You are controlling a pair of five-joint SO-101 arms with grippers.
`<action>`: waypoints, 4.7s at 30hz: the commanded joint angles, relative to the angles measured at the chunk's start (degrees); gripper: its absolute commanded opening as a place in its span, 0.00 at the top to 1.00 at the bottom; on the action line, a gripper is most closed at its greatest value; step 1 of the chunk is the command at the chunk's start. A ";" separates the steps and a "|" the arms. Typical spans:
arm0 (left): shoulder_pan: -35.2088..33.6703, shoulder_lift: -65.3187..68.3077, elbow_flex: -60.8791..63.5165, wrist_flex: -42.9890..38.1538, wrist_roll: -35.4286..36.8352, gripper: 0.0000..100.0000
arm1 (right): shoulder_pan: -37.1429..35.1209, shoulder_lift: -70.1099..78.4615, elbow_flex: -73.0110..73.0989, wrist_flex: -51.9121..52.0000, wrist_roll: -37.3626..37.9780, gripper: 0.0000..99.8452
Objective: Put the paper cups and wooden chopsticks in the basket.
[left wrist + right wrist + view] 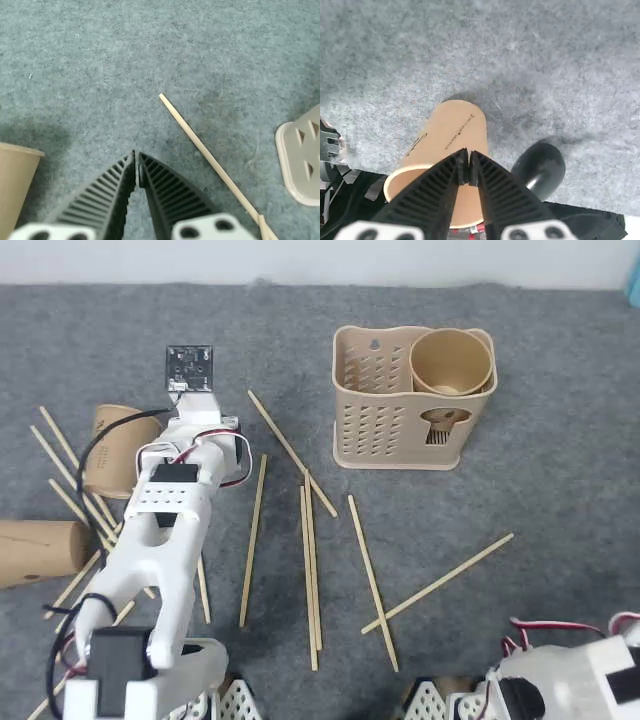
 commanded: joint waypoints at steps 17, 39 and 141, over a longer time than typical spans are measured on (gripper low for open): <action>0.44 -0.53 -0.40 -1.14 -0.62 0.99 | 4.88 -3.30 2.55 -6.55 1.49 0.82; 0.53 -0.44 -0.40 -1.14 -0.62 0.99 | -2.07 -4.00 14.42 -21.14 -15.56 0.99; 0.62 -0.18 0.22 -3.69 -0.70 0.99 | -73.36 10.51 -44.84 2.15 -76.92 0.99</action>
